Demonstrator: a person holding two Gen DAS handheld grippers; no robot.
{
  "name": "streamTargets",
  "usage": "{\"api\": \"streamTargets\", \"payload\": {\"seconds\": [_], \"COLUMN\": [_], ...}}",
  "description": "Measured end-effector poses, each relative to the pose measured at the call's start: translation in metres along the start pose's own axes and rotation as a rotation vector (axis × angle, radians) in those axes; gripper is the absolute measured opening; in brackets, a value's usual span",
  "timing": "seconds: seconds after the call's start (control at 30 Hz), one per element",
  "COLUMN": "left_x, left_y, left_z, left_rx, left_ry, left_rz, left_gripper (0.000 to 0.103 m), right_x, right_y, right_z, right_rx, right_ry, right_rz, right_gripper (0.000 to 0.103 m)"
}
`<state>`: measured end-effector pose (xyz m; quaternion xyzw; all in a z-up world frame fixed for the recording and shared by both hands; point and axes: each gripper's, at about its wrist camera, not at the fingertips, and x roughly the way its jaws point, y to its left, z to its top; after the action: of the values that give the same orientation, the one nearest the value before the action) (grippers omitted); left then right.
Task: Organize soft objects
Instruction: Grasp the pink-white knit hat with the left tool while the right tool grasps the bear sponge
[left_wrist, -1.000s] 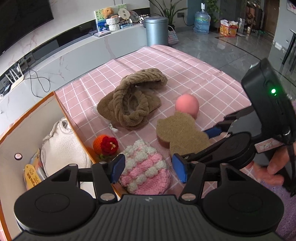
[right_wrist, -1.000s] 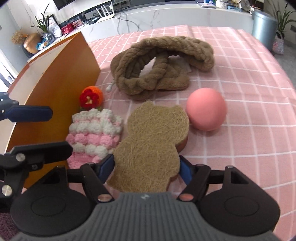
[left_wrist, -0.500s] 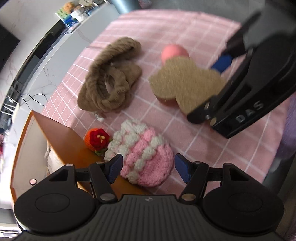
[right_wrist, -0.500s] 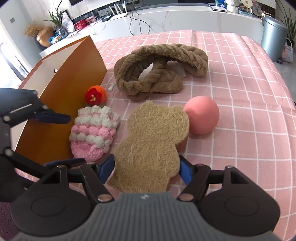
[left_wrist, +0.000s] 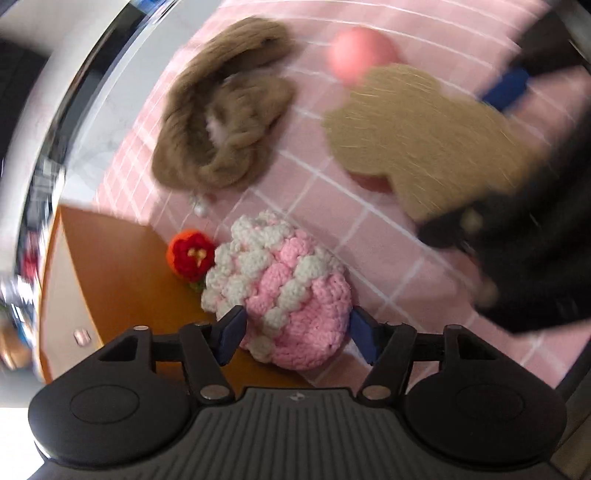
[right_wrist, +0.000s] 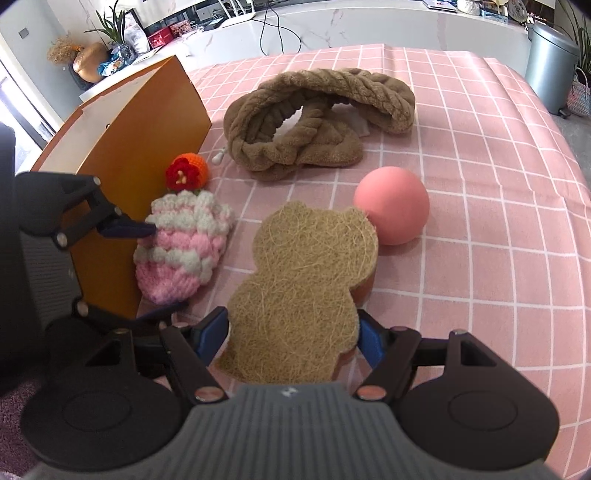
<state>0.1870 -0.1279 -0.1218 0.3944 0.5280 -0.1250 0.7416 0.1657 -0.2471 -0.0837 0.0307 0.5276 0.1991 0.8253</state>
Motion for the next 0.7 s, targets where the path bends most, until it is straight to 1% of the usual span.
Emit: {"api": "streamTargets", "payload": {"seconds": [0.1, 0.13, 0.2, 0.23, 0.37, 0.4, 0.43, 0.47, 0.5, 0.53, 0.7], "left_x": [0.001, 0.002, 0.004, 0.004, 0.002, 0.000, -0.002, -0.003, -0.007, -0.010, -0.022], "left_y": [0.003, 0.005, 0.008, 0.008, 0.012, 0.014, 0.015, 0.018, 0.019, 0.022, 0.031], "left_z": [0.003, 0.004, 0.005, 0.005, 0.000, -0.002, -0.004, -0.005, -0.007, -0.010, -0.021], "left_rx": [-0.022, -0.030, -0.047, -0.056, -0.089, -0.101, -0.110, -0.125, -0.137, -0.150, -0.240], "left_ry": [0.004, 0.005, 0.003, -0.001, -0.031, -0.040, -0.050, -0.063, -0.081, -0.098, -0.182], "left_rz": [-0.004, -0.006, -0.016, -0.020, -0.036, -0.040, -0.047, -0.053, -0.053, -0.064, -0.139], "left_gripper": [0.071, 0.066, 0.061, 0.056, 0.044, 0.040, 0.029, 0.026, 0.016, 0.009, 0.009], "right_x": [0.000, 0.000, -0.001, -0.001, -0.001, -0.002, -0.003, -0.004, -0.005, -0.006, -0.010], "right_y": [0.001, 0.001, 0.002, 0.002, 0.003, 0.003, 0.004, 0.003, 0.003, 0.002, 0.003], "right_z": [0.000, 0.000, 0.000, 0.000, -0.001, -0.001, -0.002, -0.002, -0.003, -0.003, -0.003], "right_rx": [-0.004, -0.006, -0.008, -0.006, -0.013, -0.016, -0.016, -0.015, -0.012, -0.011, -0.013], "right_ry": [-0.002, -0.003, -0.007, -0.008, -0.007, -0.010, -0.015, -0.019, -0.023, -0.027, -0.038], "right_rz": [-0.006, -0.009, -0.015, -0.016, -0.022, -0.022, -0.020, -0.019, -0.020, -0.022, -0.008], "right_gripper": [0.072, 0.072, 0.072, 0.072, 0.072, 0.072, 0.072, 0.072, 0.072, 0.072, 0.072]}}
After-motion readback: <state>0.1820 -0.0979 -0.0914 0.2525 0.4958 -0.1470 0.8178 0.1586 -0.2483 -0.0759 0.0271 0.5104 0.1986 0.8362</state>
